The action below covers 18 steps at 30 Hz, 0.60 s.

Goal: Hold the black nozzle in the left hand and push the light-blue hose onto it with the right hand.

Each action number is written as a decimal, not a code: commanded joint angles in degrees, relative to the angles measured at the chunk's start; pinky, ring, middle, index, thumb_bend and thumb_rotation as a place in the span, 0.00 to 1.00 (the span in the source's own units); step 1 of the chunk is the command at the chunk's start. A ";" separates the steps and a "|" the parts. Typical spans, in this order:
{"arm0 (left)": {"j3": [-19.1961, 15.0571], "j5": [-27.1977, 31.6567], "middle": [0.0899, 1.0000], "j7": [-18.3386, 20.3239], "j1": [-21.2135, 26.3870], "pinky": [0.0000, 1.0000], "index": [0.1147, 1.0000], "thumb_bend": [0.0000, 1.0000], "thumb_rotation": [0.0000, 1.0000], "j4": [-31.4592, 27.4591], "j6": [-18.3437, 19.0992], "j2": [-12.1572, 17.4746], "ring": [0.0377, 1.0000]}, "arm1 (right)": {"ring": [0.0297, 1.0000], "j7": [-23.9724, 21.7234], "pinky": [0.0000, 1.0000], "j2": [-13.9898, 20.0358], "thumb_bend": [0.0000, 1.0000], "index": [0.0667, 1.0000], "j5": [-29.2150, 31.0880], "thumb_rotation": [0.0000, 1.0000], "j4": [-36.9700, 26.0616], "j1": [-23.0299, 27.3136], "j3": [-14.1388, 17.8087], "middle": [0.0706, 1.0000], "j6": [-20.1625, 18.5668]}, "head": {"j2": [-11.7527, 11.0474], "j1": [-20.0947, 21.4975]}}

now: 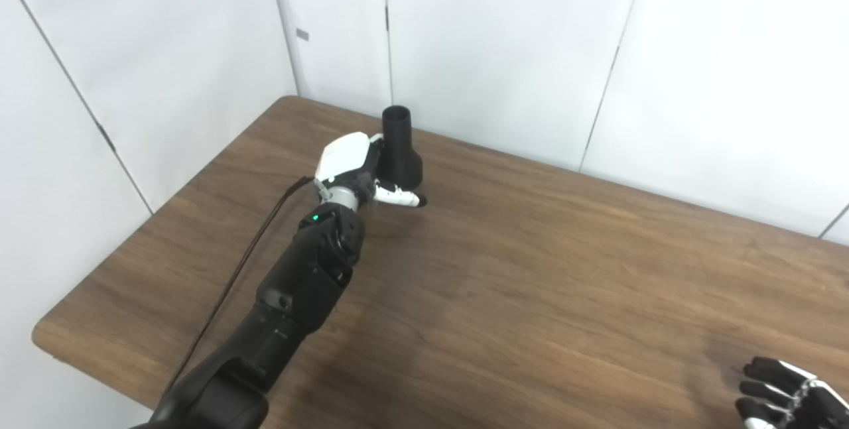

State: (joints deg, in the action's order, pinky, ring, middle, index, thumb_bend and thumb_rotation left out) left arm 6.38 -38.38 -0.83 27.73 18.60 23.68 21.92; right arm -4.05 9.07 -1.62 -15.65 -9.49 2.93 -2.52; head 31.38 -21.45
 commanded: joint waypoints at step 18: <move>3.58 1.78 0.53 -15.07 -2.25 0.40 0.55 0.99 0.14 12.96 -14.51 -3.53 0.49 | 0.65 -0.29 0.56 0.45 0.23 0.64 -0.64 0.11 -4.54 -0.35 -0.10 0.66 -1.19 | 1.30 0.54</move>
State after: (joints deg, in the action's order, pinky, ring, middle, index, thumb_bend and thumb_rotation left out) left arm 7.80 -38.24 -18.34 27.24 29.47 10.34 21.07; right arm -4.29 9.08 -2.36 -17.82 -10.37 2.75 -4.49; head 32.61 -20.83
